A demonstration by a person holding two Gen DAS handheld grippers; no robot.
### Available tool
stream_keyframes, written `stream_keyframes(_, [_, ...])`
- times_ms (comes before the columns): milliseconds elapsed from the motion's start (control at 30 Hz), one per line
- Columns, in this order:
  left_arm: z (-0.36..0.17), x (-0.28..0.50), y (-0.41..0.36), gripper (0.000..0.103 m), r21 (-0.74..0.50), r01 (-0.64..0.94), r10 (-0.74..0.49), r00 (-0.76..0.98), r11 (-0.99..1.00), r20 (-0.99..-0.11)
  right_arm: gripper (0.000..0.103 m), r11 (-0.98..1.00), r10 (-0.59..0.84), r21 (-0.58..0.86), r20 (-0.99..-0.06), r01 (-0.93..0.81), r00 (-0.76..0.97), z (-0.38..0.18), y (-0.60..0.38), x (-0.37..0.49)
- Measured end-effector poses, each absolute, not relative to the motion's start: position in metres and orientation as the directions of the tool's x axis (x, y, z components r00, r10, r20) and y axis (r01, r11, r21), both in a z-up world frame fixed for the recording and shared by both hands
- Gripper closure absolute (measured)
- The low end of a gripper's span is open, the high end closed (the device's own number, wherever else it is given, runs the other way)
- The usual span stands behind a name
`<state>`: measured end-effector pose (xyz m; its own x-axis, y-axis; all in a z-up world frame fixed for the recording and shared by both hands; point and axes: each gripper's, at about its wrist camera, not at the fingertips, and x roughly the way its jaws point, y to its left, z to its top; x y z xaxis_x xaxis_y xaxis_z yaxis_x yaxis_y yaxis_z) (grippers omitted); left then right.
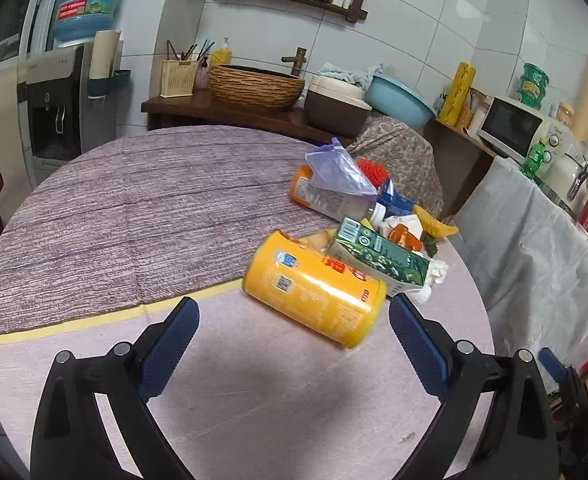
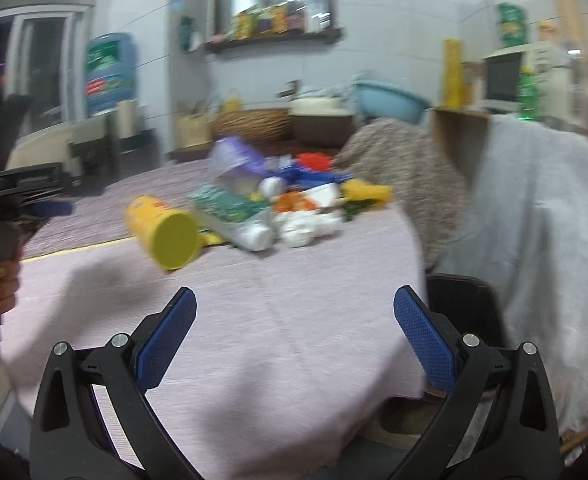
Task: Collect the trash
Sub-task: 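Grasp the yellow can with the right tool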
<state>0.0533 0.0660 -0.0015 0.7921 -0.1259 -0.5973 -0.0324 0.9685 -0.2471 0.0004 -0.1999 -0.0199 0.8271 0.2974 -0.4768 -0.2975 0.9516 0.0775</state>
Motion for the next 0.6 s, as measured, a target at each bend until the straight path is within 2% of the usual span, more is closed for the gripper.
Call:
stream_keyframes(133, [-0.001, 0.053, 0.089, 0.008, -0.199, -0.085, -0.052, 0.802, 0.976, -0.595, 0.005, 0.857, 0.472, 0.092, -0.537, -0.508, 0.699, -0.011, -0.161, 0.034])
stream_keyframes(233, [-0.002, 0.053, 0.105, 0.007, -0.139, -0.134, 0.024, 0.798, 0.981, -0.602, 0.005, 0.77, 0.534, 0.015, -0.561, -0.637, 0.632, -0.001, -0.117, 0.057])
stream_keyframes(400, [-0.005, 0.052, 0.136, 0.006, -0.116, -0.204, 0.091, 0.784, 0.972, -0.613, 0.005, 0.662, 0.464, -0.198, -0.649, -0.723, 0.603, -0.001, -0.041, 0.099])
stream_keyframes(600, [-0.012, 0.049, 0.16, 0.006, -0.117, -0.242, 0.115, 0.766, 0.963, -0.633, 0.007, 0.539, 0.341, -0.358, -0.735, -0.762, 0.586, -0.016, 0.009, 0.132])
